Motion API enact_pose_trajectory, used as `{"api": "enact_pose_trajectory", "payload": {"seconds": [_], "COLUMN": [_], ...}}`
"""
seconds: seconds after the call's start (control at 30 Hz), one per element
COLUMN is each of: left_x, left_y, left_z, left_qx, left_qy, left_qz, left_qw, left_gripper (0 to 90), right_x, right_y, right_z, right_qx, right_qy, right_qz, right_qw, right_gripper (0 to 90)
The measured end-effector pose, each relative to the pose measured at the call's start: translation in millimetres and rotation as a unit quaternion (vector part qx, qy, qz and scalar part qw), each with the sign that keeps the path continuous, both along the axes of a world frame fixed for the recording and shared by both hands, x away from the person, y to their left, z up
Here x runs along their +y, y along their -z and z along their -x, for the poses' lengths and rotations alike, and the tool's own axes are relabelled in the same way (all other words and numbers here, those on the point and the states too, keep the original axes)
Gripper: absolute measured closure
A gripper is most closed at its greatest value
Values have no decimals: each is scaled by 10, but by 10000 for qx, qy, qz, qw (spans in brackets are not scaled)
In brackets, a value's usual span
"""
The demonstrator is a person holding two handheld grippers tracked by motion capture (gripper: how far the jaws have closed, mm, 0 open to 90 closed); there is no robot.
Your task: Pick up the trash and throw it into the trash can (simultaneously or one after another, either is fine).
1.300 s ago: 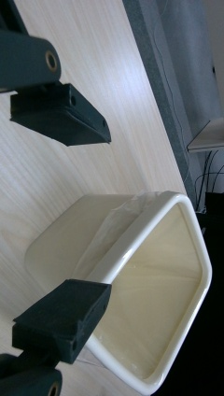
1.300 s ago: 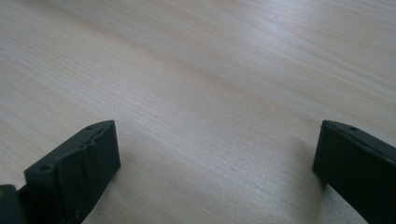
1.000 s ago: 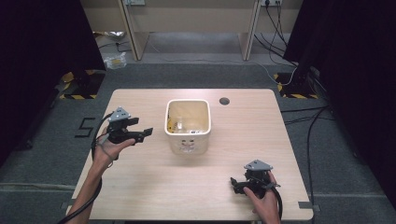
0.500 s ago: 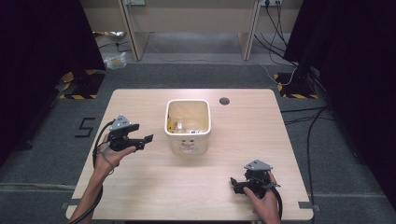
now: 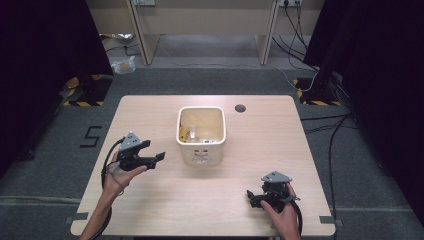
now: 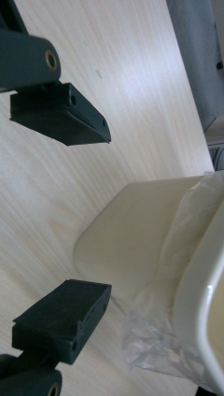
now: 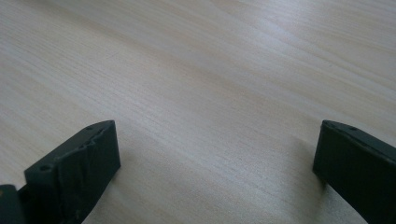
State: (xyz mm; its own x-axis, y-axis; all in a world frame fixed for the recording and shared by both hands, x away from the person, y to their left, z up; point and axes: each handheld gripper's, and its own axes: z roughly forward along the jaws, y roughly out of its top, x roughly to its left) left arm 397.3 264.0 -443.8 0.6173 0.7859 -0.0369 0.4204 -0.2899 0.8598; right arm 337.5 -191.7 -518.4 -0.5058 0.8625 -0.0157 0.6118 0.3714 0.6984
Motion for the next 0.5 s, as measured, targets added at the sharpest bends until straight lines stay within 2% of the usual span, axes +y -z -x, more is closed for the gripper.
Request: {"api": "enact_pose_trajectory", "payload": {"seconds": [0.2, 0.5], "left_x": [-10, -11], "left_y": [80, 222], "left_z": [30, 71], "left_qx": [8, 153], "left_qy": [38, 85], "left_qz": [-147, -177], "left_qw": [9999, 9997], "left_gripper": [216, 215], "right_x": [1, 0], "right_y": [-1, 0], "right_z": [2, 0], "right_qx": [-2, -2], "right_qy": [2, -1], "right_qz": [3, 0], "right_qw": [10000, 10000], "right_gripper": [8, 8]}}
